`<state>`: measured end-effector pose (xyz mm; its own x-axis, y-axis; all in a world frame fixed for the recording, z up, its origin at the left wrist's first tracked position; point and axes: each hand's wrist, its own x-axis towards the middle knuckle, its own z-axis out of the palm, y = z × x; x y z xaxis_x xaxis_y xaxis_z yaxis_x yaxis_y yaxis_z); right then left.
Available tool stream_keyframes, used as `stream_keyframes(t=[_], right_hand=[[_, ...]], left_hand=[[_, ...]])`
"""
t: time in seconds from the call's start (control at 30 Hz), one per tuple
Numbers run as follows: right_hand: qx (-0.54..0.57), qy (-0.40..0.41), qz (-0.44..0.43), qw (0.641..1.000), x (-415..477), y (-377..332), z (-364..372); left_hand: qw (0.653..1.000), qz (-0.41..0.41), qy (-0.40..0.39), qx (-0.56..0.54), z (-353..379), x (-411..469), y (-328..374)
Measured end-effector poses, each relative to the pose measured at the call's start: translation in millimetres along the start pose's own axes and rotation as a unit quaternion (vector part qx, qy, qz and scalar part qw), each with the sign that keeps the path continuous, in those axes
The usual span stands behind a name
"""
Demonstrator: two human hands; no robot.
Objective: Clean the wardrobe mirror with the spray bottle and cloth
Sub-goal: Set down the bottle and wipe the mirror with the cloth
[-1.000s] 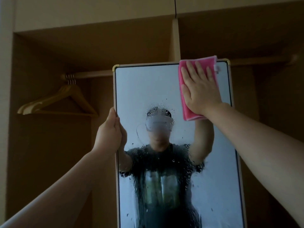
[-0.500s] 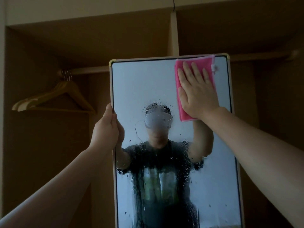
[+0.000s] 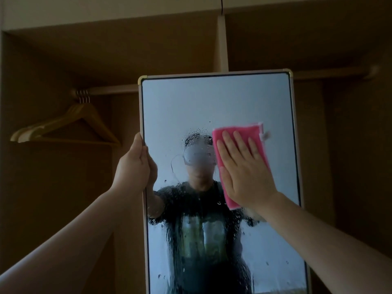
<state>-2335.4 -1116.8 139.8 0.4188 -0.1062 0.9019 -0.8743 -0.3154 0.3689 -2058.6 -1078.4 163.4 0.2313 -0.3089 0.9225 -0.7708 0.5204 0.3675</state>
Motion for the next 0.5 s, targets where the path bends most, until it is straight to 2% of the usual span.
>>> stream_keyframes(t=[0.23, 0.5], right_hand=[[0.001, 0.012, -0.034, 0.999, -29.9, -13.5, 5.3], [0.005, 0.017, -0.052, 0.998, -18.1, -8.6, 1.9]], left_hand=[[1.000, 0.018, -0.023, 0.000, -9.7, -0.4, 5.3], [0.998, 0.004, -0.062, 0.021, -16.3, -2.5, 8.9]])
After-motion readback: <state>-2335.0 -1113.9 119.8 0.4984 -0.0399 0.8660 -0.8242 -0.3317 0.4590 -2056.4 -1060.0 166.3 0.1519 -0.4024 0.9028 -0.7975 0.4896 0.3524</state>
